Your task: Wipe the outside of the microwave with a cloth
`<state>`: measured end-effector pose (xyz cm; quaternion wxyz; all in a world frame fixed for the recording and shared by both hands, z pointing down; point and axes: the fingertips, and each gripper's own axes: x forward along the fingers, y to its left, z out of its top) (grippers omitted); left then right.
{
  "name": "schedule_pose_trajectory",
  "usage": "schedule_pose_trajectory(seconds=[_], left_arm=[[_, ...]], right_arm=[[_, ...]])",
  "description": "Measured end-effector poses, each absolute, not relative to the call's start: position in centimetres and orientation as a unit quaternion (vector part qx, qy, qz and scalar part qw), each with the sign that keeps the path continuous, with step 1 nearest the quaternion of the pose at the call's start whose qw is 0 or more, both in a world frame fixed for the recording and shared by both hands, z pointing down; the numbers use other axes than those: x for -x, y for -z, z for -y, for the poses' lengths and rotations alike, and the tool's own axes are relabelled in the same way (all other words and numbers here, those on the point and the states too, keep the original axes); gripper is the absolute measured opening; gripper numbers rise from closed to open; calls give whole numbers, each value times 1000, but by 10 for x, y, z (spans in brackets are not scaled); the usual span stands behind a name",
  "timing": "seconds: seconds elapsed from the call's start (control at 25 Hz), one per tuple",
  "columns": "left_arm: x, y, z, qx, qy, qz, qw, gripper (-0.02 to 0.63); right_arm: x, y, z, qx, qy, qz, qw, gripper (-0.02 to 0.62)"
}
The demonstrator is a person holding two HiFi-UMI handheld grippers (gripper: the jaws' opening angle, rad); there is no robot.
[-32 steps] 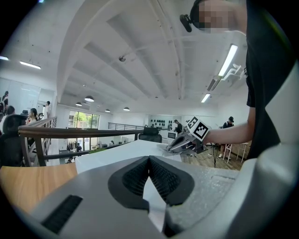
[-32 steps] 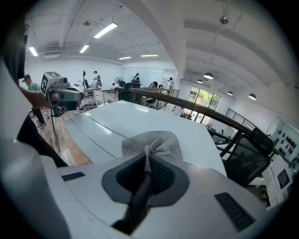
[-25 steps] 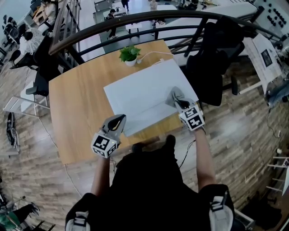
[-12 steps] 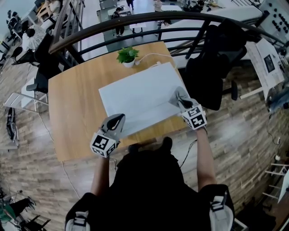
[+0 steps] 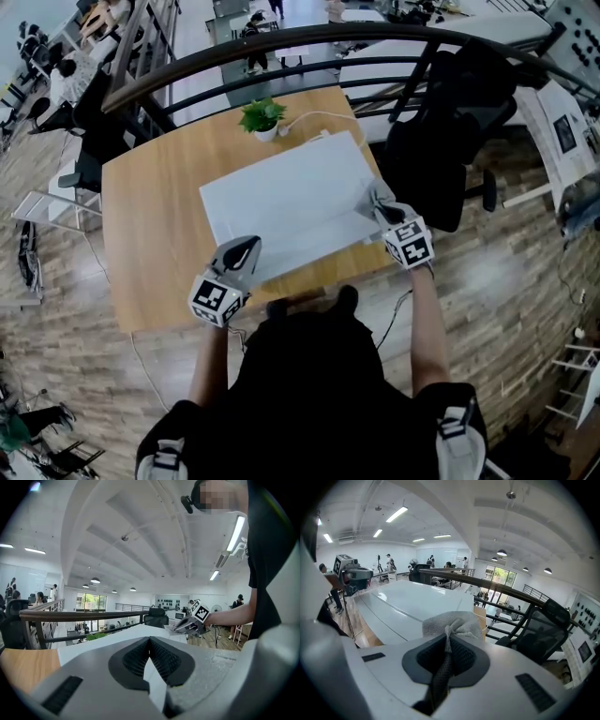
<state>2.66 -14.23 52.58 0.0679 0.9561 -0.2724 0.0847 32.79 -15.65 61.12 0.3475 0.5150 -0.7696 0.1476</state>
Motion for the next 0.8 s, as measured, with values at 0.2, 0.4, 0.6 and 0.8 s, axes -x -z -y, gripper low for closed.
schedule_pose_trajectory(seconds=[0.2,0.4,0.6,0.8], left_arm=[[-32,-526,143,-954,-89,279,67,3],[-34,-528,142,-951,-91,287,70,3],[-25,-527,143,-946,-90,303,72,3],[-16,-530,142,-941,-92,315,77,3]], right_arm=[[-335,-611,166,-516,-136,775,339,14],[-342,-612,174,-515,-142,772,344,14],[-342,-611,185,-514,-143,770,350,12],[-339,-611,197,-516,-139,772,345,12]])
